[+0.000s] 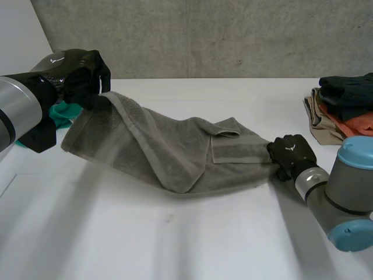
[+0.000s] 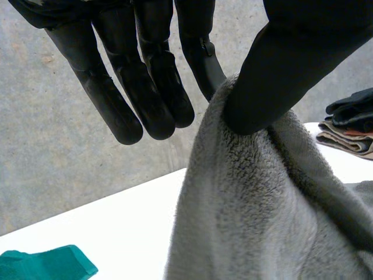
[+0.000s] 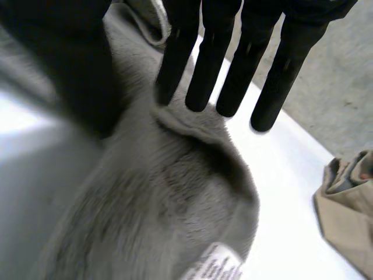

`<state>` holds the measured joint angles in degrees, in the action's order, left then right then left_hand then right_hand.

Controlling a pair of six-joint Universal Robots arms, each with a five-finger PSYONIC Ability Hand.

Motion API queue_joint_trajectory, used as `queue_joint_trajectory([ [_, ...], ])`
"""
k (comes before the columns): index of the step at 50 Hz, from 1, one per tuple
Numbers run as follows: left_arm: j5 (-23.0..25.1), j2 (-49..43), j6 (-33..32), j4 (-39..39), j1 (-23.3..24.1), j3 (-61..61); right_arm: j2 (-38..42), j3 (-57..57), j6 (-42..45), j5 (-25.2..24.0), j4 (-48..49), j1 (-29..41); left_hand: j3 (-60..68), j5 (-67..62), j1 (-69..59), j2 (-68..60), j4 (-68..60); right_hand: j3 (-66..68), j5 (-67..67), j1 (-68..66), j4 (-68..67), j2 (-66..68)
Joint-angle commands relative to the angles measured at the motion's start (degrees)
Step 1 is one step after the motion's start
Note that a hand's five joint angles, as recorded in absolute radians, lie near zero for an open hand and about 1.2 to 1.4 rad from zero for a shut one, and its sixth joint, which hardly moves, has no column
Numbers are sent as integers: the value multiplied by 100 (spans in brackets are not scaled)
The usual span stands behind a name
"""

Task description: Fold the laundry.

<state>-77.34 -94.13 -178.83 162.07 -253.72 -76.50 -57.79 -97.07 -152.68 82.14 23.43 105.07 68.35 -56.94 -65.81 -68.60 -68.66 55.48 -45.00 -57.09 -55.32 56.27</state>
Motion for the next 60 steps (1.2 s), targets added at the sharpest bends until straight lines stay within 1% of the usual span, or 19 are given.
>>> queue_joint_trajectory([
  [1,0,0,14,0,-28,-31,-161,66,63,4,214,22,1165,-1306,-1419,-1140,-1134,2452,-2500,-2291,-2468,2373],
  [4,-9,0,15,-18,-81,-40,-644,56,89,-5,118,-4,1165,-1306,-1419,-1140,-1134,2452,-2500,-2291,-2468,2373],
  [7,-9,9,-12,-44,-212,-102,-1496,109,247,-110,-347,-57,1165,-1306,-1419,-1140,-1134,2452,-2500,-2291,-2468,2373],
  [12,26,114,-12,-184,-554,-137,-2595,880,765,-592,-2188,-398,1165,-1306,-1419,-1140,-1134,2452,-2500,-2291,-2468,2373],
  [14,26,141,-21,-263,-660,-128,-2772,1171,775,-742,-2736,-601,1165,-1306,-1419,-1140,-1134,2452,-2500,-2291,-2468,2373],
  [20,61,71,-21,-466,-994,-154,-2590,2129,1028,-1506,-4528,-891,1165,-1306,-1419,-1140,-1134,2452,-2500,-2291,-2468,2373],
  [22,61,-60,-21,-466,-1004,-189,-2361,2297,1222,-1595,-4829,-883,1165,-1306,-1419,-1140,-1134,2452,-2500,-2291,-2468,2373],
  [25,35,-640,-29,-448,-995,-181,-1834,2648,1653,-1482,-5076,-795,1165,-1306,-1419,-1140,-1134,2452,-2500,-2291,-2468,2373],
  [32,-96,-2450,-170,-501,-802,591,-358,3606,1900,-524,-4998,-277,1165,-1306,-1419,-1140,-1134,2452,-2500,-2291,-2468,2373],
  [34,-280,-3037,-179,-614,-697,1247,142,4244,1848,-165,-4806,-76,1165,-1306,-1419,-1140,-1134,2452,-2500,-2291,-2468,2373],
  [37,-570,-3488,-135,-922,-678,2084,574,5046,1690,126,-4384,75,1165,-1306,-1419,-1140,-1134,2452,-2500,-2291,-2468,2373],
  [38,-824,-3620,-39,-1201,-678,2731,758,5605,1463,301,-3930,153,1165,-1306,-1419,-1140,-1134,2452,-2500,-2291,-2468,2373],
  [41,-1177,-3621,268,-1476,-696,3666,822,6312,909,583,-3006,224,1165,-1306,-1419,-1140,-1134,2452,-2500,-2291,-2468,2373],
  [42,-1369,-3586,565,-1477,-722,4182,804,6549,480,750,-2315,233,1165,-1306,-1419,-1140,-1134,2452,-2500,-2291,-2468,2373],
  [44,-1485,-3498,874,-1424,-749,4625,743,6630,109,918,-1609,251,1165,-1306,-1419,-1140,-1134,2452,-2500,-2291,-2468,2373],
  [45,-1494,-3437,1128,-1354,-749,4949,630,6622,-206,1031,-892,268,1165,-1306,-1419,-1140,-1134,2452,-2500,-2291,-2468,2373],
  [47,-1468,-3384,1306,-1284,-758,5153,559,6569,-253,1076,-535,251,1165,-1306,-1419,-1140,-1134,2452,-2500,-2291,-2468,2373],
  [52,-1599,-3401,1421,-1362,-766,5313,523,6314,36,927,-813,391,1165,-1306,-1419,-1140,-1134,2452,-2500,-2291,-2468,2373],
  [60,-1583,-3735,1412,-1600,-749,4532,655,5639,423,857,-2017,602,1165,-1306,-1419,-1140,-1134,2452,-2500,-2291,-2468,2373],
])
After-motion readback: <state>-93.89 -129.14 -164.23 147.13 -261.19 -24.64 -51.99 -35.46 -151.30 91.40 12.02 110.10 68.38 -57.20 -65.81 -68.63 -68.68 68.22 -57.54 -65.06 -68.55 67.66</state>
